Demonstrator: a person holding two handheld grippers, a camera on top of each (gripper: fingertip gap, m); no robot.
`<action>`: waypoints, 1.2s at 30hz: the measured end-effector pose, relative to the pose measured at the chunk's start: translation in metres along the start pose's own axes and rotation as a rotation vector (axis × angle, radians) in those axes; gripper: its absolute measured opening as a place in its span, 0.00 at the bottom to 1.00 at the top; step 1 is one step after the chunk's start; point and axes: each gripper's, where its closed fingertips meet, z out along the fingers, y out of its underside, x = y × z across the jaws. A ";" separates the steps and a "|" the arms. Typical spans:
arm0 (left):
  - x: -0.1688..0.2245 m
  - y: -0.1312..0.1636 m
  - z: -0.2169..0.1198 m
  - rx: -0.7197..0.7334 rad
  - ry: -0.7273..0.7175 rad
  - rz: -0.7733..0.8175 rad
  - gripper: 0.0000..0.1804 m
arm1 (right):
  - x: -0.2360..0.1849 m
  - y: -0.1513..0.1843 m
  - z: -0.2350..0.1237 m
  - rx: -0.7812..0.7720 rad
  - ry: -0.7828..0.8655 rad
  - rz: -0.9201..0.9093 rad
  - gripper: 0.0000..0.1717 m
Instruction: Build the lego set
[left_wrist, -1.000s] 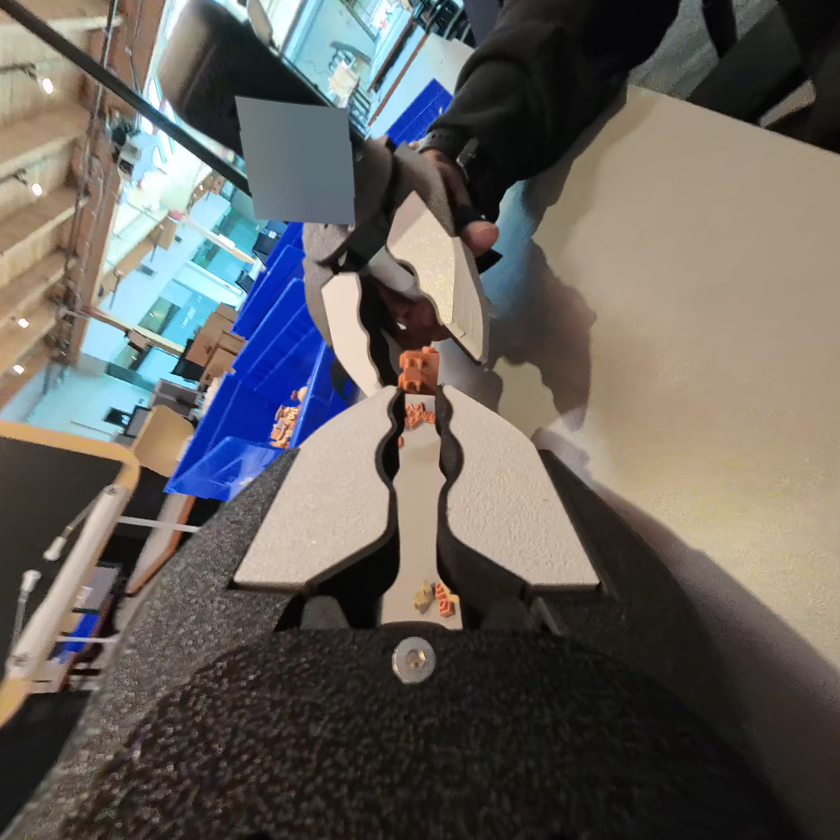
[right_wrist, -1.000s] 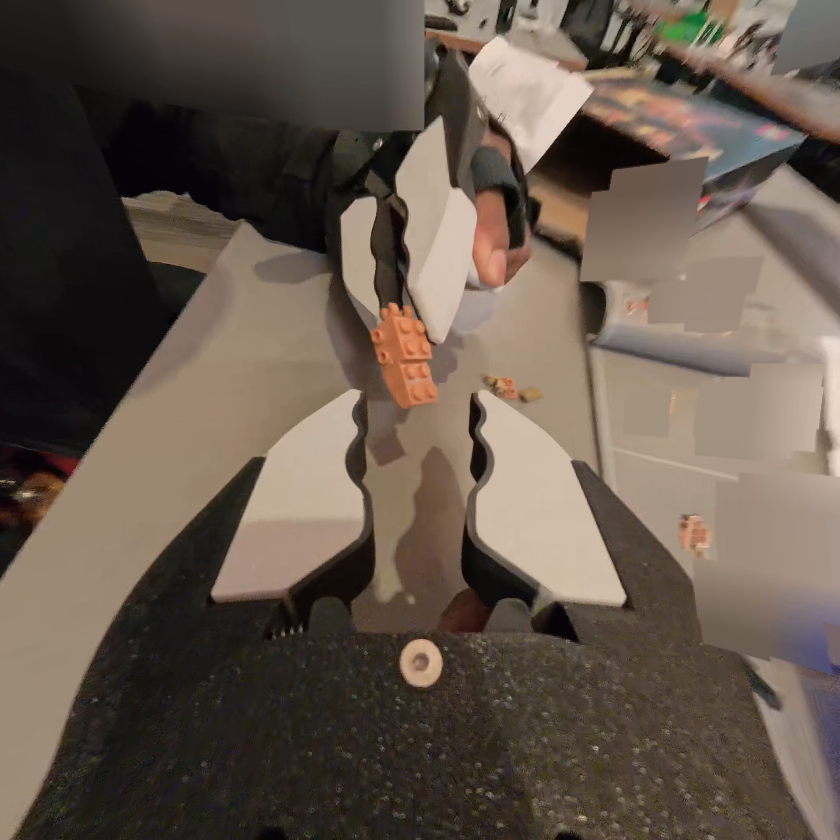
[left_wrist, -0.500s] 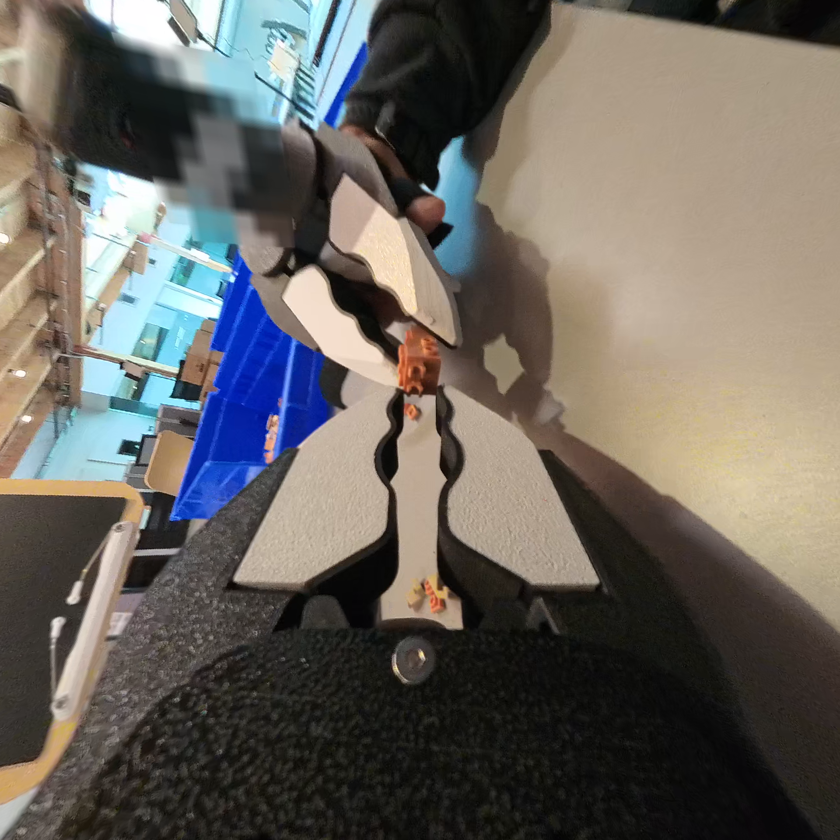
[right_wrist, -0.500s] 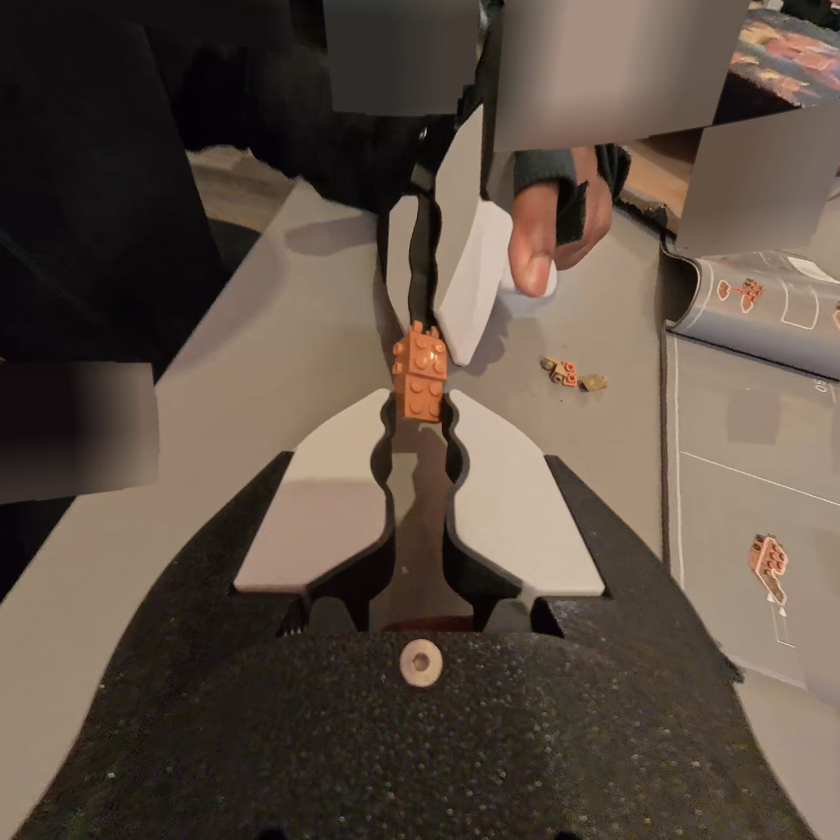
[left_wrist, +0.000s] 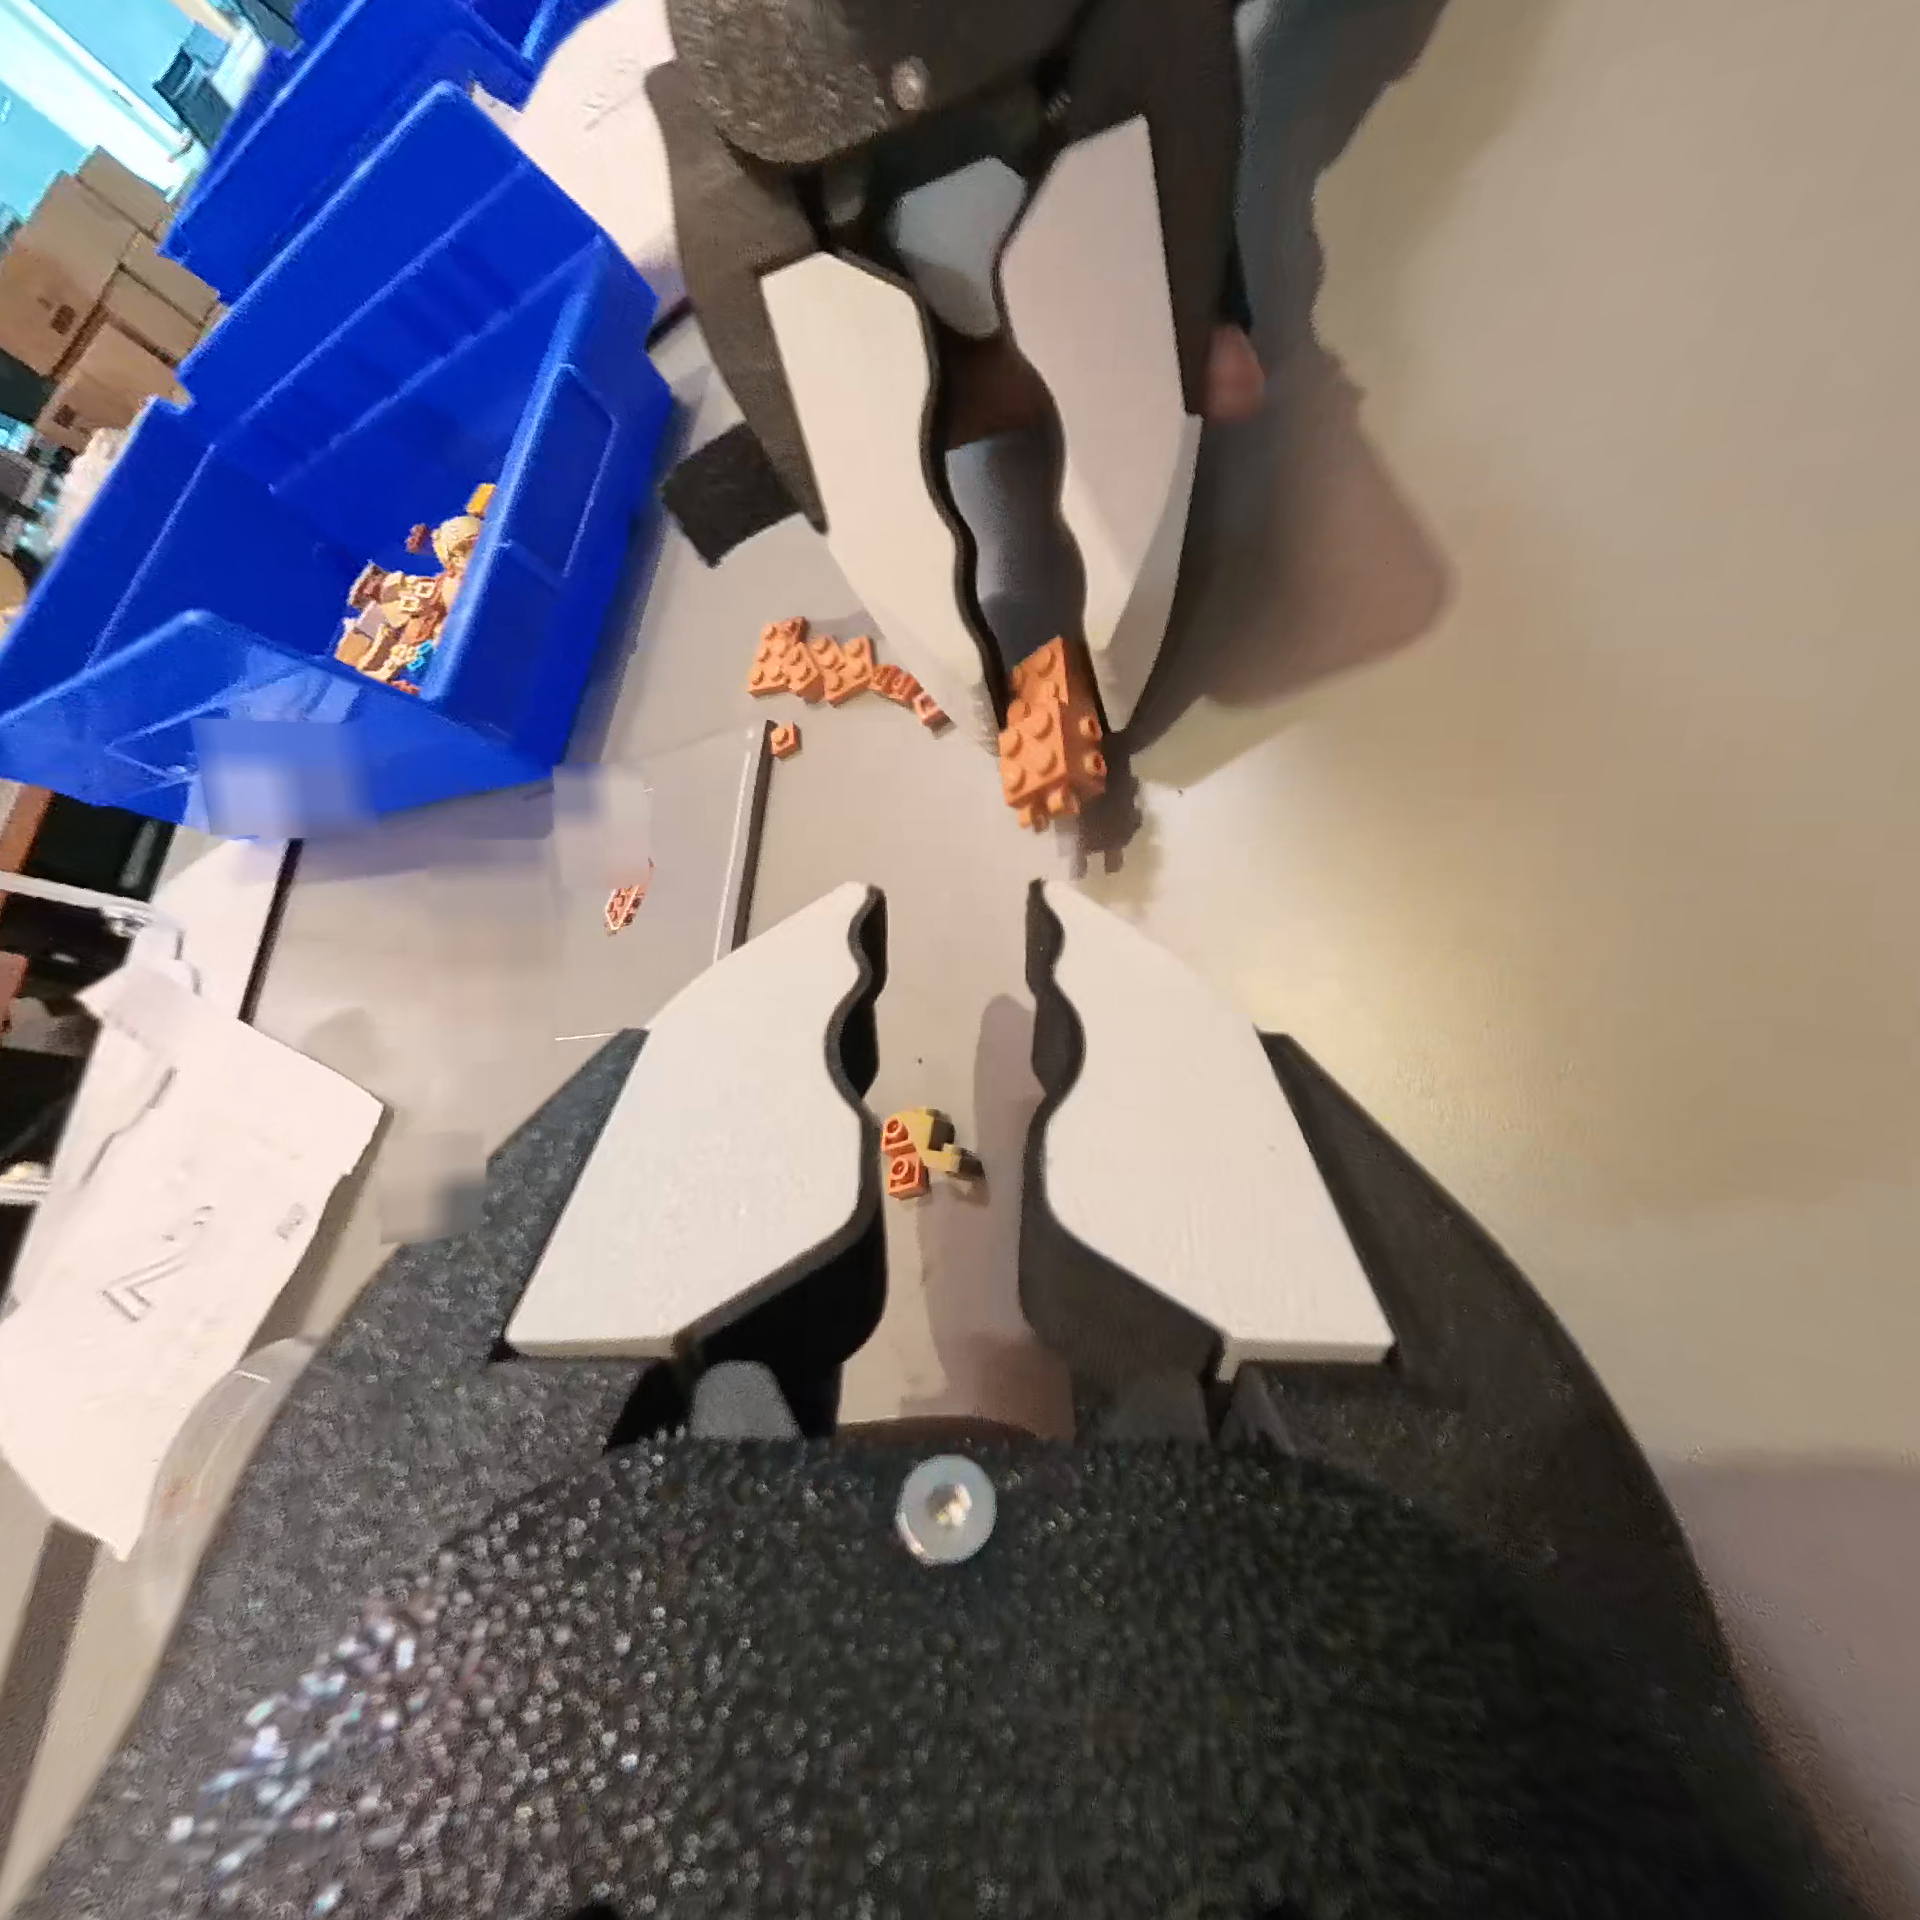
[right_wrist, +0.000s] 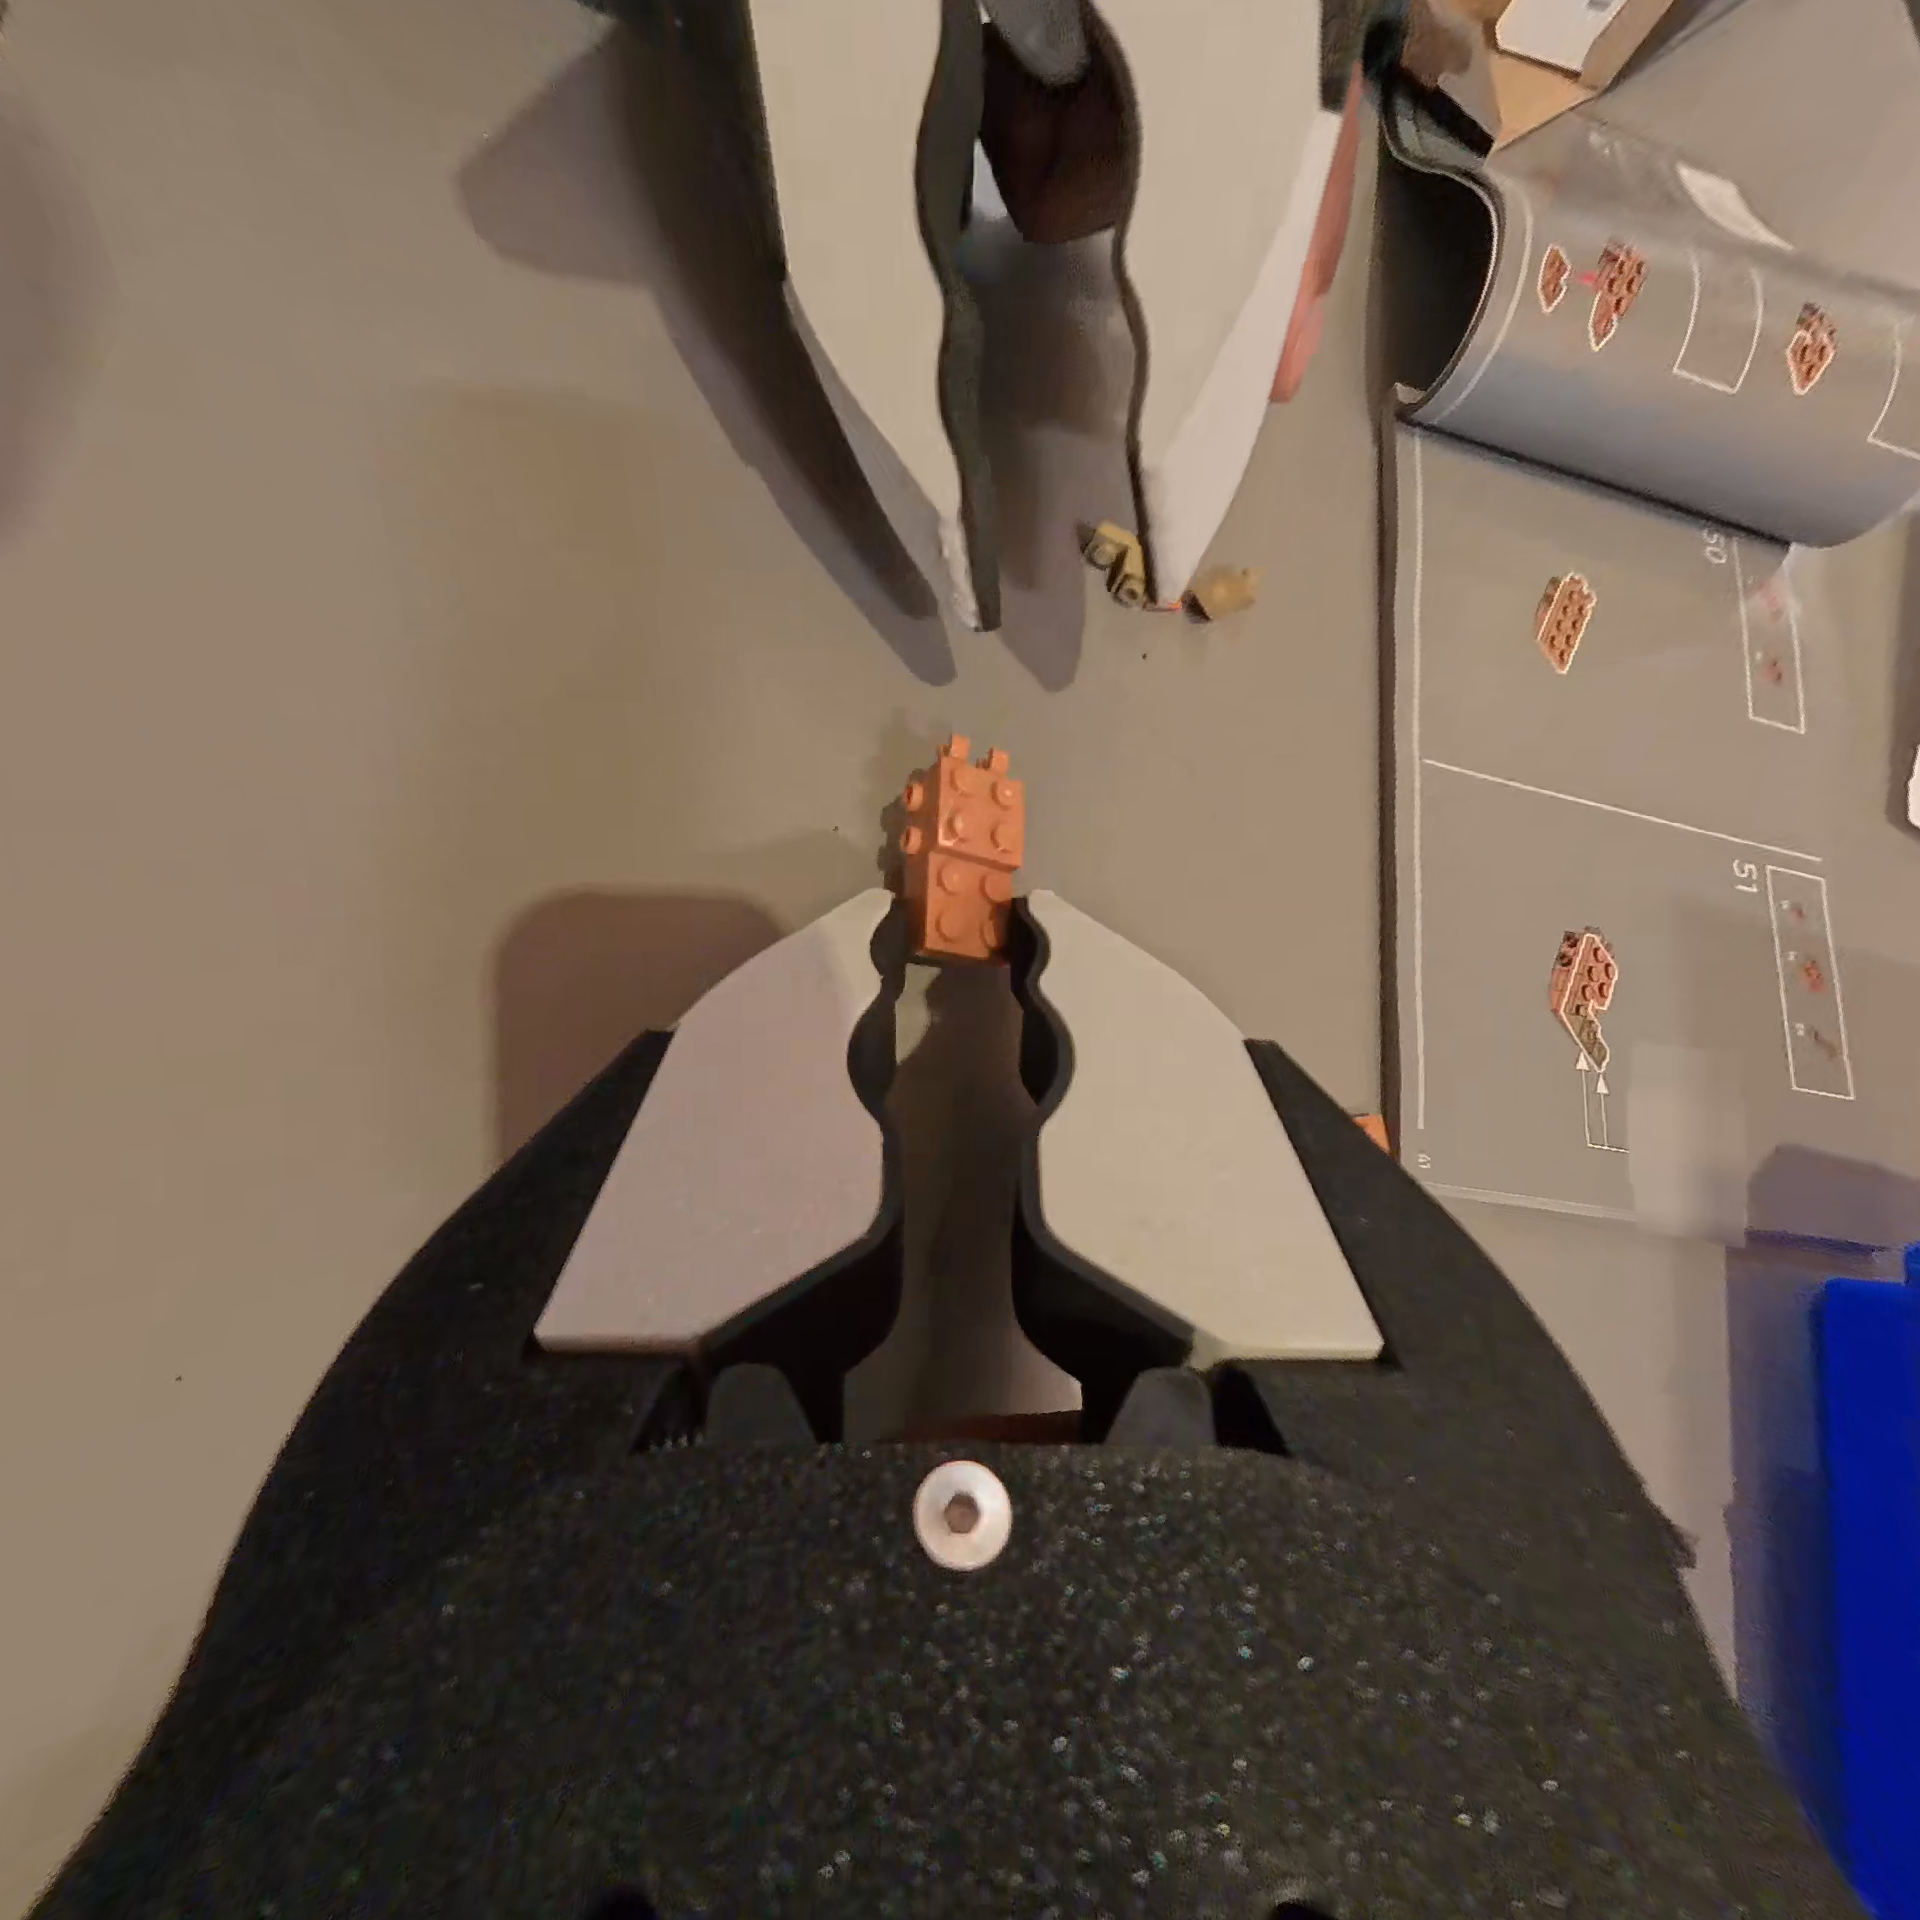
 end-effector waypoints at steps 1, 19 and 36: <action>-0.001 -0.001 0.000 0.010 -0.003 -0.025 0.14 | 0.000 0.000 0.000 0.000 0.003 -0.001 0.11; -0.029 -0.003 -0.006 0.053 -0.093 -0.285 0.11 | 0.072 0.017 -0.067 0.154 0.257 0.166 0.08; -0.067 0.015 -0.019 -0.035 -0.122 -0.487 0.07 | 0.100 0.004 -0.080 0.299 0.525 -0.035 0.00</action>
